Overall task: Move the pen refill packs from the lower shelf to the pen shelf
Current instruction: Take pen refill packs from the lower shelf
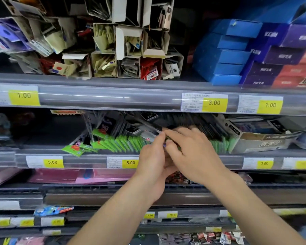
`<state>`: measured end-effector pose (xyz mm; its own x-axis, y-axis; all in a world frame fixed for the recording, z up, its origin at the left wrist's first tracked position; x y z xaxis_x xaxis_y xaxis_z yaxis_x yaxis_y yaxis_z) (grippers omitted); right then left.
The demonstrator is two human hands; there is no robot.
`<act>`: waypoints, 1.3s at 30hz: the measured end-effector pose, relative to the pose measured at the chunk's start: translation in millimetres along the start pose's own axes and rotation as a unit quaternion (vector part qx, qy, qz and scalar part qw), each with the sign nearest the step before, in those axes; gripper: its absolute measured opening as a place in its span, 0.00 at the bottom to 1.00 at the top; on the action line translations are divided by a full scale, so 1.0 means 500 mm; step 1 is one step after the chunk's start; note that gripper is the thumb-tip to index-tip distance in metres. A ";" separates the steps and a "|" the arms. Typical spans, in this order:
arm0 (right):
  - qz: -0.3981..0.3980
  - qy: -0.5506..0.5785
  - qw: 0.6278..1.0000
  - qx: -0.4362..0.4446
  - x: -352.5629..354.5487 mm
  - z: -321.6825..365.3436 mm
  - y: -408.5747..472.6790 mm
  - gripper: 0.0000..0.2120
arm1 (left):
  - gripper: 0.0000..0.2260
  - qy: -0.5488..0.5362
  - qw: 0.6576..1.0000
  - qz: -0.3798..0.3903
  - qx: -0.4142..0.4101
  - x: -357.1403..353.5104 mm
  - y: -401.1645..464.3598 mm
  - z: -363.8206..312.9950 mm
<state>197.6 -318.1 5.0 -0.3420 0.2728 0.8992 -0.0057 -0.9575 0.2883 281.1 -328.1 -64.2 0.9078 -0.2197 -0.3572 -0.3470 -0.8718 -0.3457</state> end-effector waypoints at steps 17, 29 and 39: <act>-0.175 0.436 0.877 -0.104 -0.032 -0.072 -0.045 0.20 | 0.09 0.134 0.991 0.000 0.008 0.048 0.014 -0.031; -0.061 -0.021 0.997 -0.034 -0.048 0.042 0.043 0.24 | 0.17 0.655 0.715 -0.121 -0.213 0.048 0.116 -0.252; 0.013 -0.075 0.996 -0.041 -0.080 -0.012 0.031 0.41 | 0.17 0.621 0.708 -0.294 -0.161 0.380 0.112 -0.307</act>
<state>205.6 -344.3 -28.7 -0.1997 0.2525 0.9468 -0.0782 -0.9672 0.2415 470.6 -485.8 -18.1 0.4492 0.1819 0.8747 0.0681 -0.9832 0.1694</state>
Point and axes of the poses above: each hand's wrist, its own y-axis towards the middle knuckle, its own x-axis out of the back of the hand, z = x × y, the point moved 10 cm from there along y, towards the middle knuckle, and after that the axes turned 7 degrees about y, right-handed, at the moved point
